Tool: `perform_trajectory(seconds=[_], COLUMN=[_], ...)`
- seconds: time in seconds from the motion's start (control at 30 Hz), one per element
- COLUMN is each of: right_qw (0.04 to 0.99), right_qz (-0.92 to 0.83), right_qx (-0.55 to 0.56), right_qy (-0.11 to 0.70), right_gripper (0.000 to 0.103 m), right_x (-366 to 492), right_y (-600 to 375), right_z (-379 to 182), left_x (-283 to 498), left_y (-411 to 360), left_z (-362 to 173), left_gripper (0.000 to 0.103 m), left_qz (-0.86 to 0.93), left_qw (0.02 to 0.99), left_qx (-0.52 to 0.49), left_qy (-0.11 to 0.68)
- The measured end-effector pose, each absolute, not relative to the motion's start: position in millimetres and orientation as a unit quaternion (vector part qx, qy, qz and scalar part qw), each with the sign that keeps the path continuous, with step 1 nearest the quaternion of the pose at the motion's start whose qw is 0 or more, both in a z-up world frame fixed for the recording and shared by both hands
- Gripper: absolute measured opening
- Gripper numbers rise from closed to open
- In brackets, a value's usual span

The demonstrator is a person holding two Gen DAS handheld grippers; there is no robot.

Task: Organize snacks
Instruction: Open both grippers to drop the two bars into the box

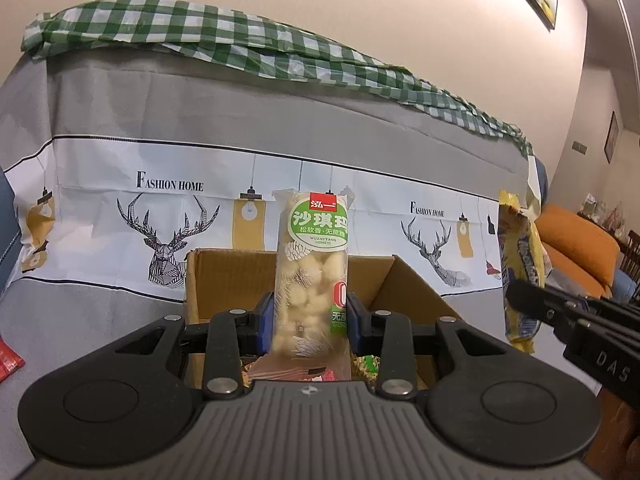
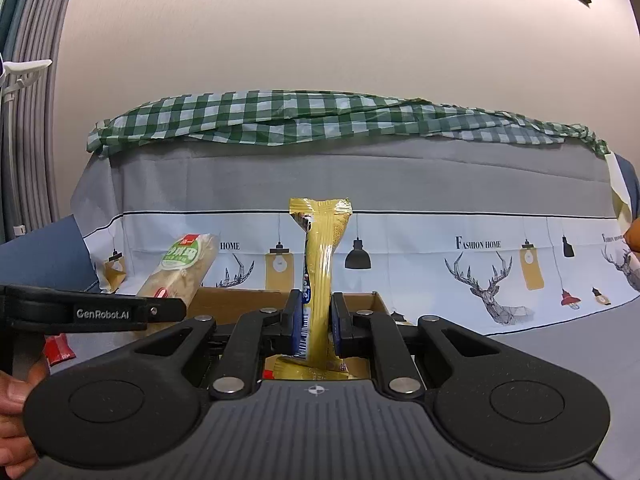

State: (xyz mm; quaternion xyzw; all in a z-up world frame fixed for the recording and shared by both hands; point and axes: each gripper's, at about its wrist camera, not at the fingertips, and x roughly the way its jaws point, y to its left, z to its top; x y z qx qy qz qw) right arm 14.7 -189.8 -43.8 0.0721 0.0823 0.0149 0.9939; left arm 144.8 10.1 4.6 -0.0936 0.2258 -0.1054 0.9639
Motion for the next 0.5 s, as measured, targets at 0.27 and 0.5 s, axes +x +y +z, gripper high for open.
perform_trajectory(seconds=[0.27,0.5], right_qw=[0.995,0.99], right_qz=[0.013,-0.048], right_qx=[0.06,0.083], right_qy=[0.08,0.099], right_gripper=[0.015,0.069], right_x=[14.1,21.7], right_y=[-178.4,-178.7], right_z=[-43.3,-45.8], left_x=[139.6,128.2], left_y=[14.1,15.9], left_z=[11.0,17.8], left_gripper=[0.039,0.069], left_qz=[-0.106,-0.132], left_qw=[0.966,0.969], left_qx=[-0.1,-0.098], left_qy=[0.213,0.184])
